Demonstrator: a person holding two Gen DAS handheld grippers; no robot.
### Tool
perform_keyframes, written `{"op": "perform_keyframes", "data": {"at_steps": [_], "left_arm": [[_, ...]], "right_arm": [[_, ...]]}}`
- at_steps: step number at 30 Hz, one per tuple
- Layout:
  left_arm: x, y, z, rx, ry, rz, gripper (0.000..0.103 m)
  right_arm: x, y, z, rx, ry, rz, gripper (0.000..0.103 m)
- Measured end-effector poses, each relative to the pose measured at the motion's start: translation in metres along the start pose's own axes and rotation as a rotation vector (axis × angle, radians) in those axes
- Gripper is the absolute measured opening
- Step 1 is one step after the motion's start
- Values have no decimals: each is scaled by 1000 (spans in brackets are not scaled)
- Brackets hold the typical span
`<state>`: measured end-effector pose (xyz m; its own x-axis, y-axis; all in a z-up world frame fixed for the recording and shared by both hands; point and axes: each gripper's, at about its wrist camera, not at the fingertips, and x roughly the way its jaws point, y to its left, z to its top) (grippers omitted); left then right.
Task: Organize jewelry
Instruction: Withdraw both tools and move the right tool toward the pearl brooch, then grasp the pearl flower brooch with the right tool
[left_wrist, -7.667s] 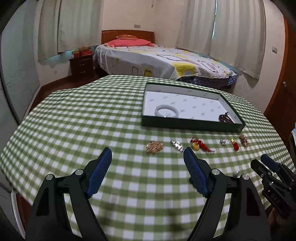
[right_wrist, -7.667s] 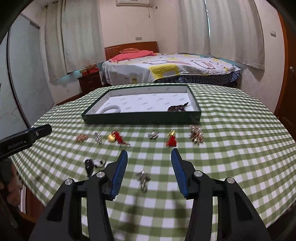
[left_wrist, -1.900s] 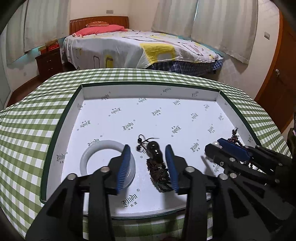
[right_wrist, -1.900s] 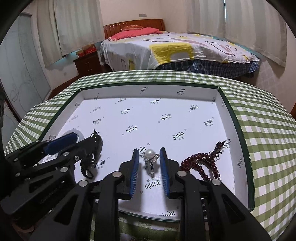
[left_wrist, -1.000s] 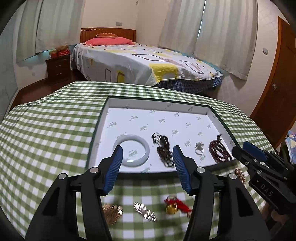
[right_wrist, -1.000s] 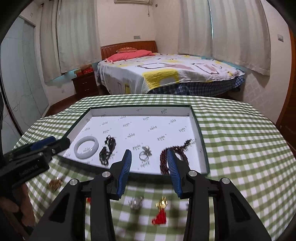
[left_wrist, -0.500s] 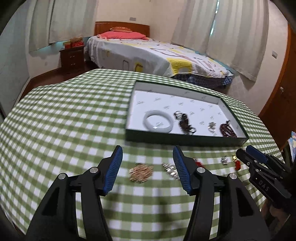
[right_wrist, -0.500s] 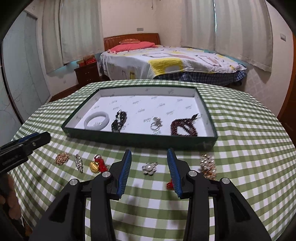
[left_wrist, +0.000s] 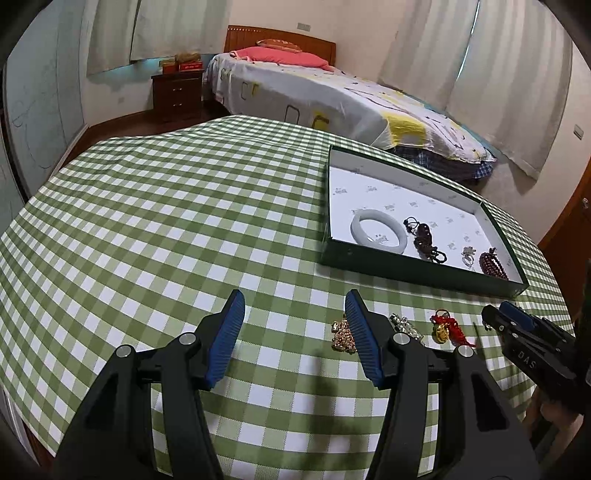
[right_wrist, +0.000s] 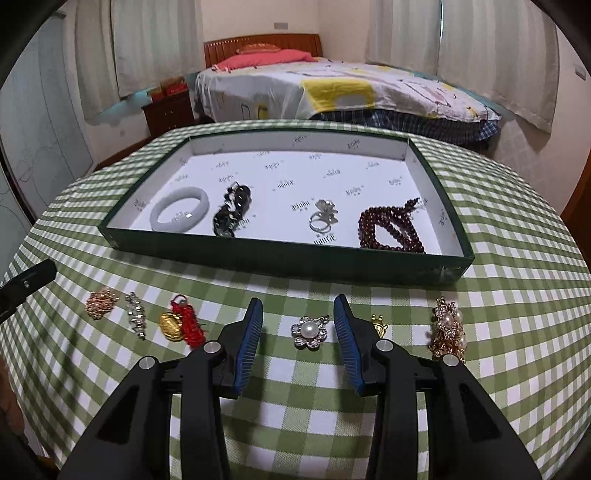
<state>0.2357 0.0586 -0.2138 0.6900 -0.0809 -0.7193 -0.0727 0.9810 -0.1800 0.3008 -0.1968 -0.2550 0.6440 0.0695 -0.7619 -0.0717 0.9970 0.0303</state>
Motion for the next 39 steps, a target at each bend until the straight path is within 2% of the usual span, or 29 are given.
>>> {"op": "perform_keyframes", "data": {"at_steps": [4, 8, 14, 17, 21, 28, 39], "left_arm": [[5, -1, -3, 3, 16, -1, 55], [8, -3, -5, 5, 26, 0, 55], [10, -6, -7, 14, 33, -1, 55], [11, -8, -8, 15, 39, -3, 55], [12, -10, -11, 22, 44, -6, 55], [14, -19, -15, 37, 50, -17, 55], [22, -40, -20, 70, 50, -36, 55]], "right_arm": [[11, -4, 0, 9, 43, -2, 39], [11, -6, 1, -2, 47, -1, 39], [8, -7, -1, -5, 43, 4, 32], [6, -8, -4, 0, 37, 17, 23], [4, -9, -6, 10, 31, 27, 22], [-9, -16, -10, 36, -16, 28, 22], [-46, -41, -13, 44, -110, -30, 22]]}}
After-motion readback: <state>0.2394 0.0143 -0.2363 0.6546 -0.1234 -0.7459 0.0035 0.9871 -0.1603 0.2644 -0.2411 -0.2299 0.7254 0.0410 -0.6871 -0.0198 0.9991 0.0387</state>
